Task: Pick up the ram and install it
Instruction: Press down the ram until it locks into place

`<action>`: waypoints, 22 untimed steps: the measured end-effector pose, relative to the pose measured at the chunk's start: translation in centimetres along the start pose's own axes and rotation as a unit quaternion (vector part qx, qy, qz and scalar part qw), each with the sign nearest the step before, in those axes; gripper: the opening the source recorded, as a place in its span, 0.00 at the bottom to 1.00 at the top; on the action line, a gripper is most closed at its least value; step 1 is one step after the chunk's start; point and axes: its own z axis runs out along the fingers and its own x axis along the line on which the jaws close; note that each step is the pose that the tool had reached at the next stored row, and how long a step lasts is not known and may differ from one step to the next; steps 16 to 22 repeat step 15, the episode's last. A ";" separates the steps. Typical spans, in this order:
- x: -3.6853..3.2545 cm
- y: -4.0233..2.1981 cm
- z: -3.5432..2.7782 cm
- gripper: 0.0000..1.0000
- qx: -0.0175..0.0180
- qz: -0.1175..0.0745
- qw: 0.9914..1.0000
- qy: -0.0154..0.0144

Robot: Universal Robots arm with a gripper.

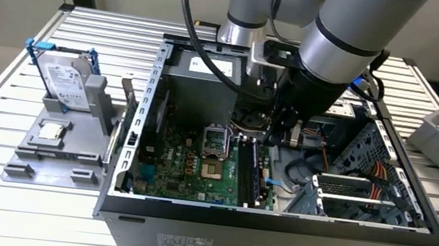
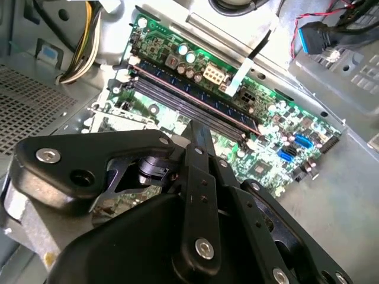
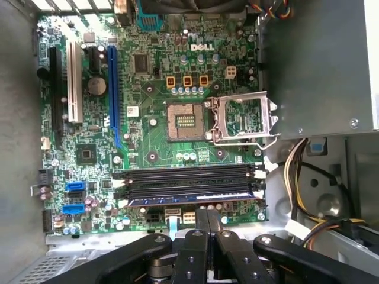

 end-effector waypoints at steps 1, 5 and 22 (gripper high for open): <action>0.00 0.00 -0.04 0.00 0.000 0.000 1.000 0.000; 0.00 0.01 -0.06 0.00 0.000 0.000 1.000 0.000; -0.01 0.01 -0.12 0.00 0.000 0.000 1.000 0.000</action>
